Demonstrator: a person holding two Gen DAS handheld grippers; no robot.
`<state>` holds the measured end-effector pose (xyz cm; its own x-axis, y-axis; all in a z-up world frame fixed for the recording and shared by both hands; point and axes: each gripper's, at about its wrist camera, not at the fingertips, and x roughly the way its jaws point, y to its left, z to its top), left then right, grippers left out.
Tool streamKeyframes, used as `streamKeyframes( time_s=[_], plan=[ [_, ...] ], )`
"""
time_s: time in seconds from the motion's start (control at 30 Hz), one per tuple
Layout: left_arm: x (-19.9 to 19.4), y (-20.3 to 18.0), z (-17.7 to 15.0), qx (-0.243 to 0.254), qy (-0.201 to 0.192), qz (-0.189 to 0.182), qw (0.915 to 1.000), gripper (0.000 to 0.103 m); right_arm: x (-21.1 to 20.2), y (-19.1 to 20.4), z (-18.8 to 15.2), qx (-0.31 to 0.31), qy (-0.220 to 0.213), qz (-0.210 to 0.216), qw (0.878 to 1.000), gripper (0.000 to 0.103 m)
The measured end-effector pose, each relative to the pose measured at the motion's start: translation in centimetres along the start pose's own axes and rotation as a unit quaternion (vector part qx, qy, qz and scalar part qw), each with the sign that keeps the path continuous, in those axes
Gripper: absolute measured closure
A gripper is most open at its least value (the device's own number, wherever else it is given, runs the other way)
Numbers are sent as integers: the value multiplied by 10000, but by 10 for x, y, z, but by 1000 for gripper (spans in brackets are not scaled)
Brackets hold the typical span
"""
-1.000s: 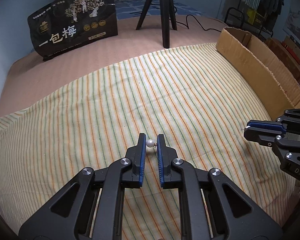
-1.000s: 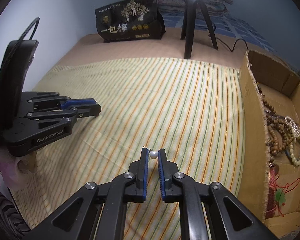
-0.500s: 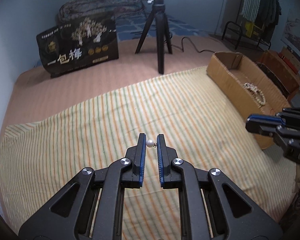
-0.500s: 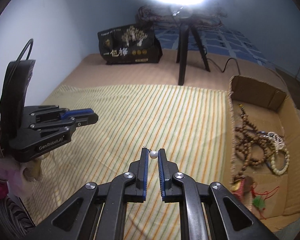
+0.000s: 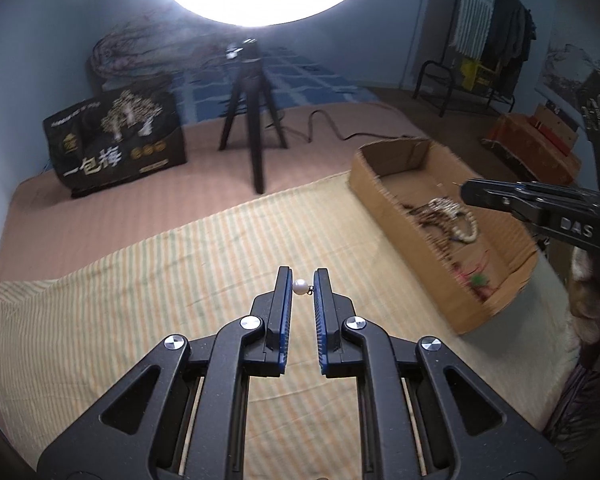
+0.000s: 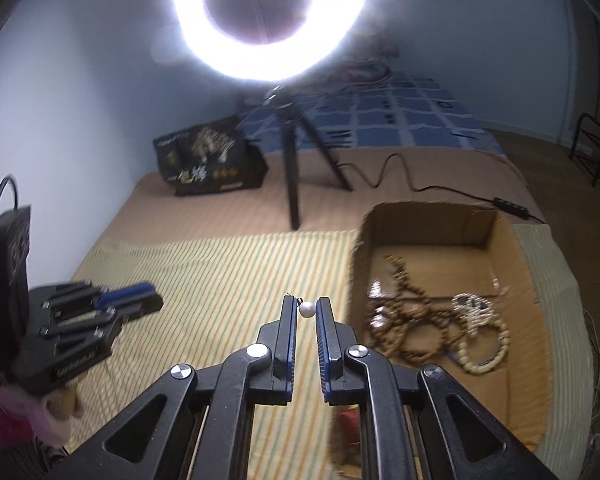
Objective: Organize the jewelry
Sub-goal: 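Lift and carry both pearl earrings over the cardboard box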
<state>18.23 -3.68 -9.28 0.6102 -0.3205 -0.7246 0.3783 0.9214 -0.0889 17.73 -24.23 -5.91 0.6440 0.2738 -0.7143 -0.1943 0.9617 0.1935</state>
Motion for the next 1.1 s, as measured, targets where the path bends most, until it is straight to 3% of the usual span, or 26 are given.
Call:
streamKeyframes(
  time_s=[0.33, 0.6, 1.1],
  plan=[
    [16, -53, 27, 144, -165, -361, 9991, 94, -10, -52, 21, 151, -75, -319, 9993, 96],
    [50, -88, 40, 258, -64, -498, 9984, 94, 1, -96, 30, 415, -36, -494, 9979, 96],
    [93, -107, 49, 285, 146, -443, 9985, 94, 36, -130, 37, 583, 194, -563, 9965, 96]
  ],
)
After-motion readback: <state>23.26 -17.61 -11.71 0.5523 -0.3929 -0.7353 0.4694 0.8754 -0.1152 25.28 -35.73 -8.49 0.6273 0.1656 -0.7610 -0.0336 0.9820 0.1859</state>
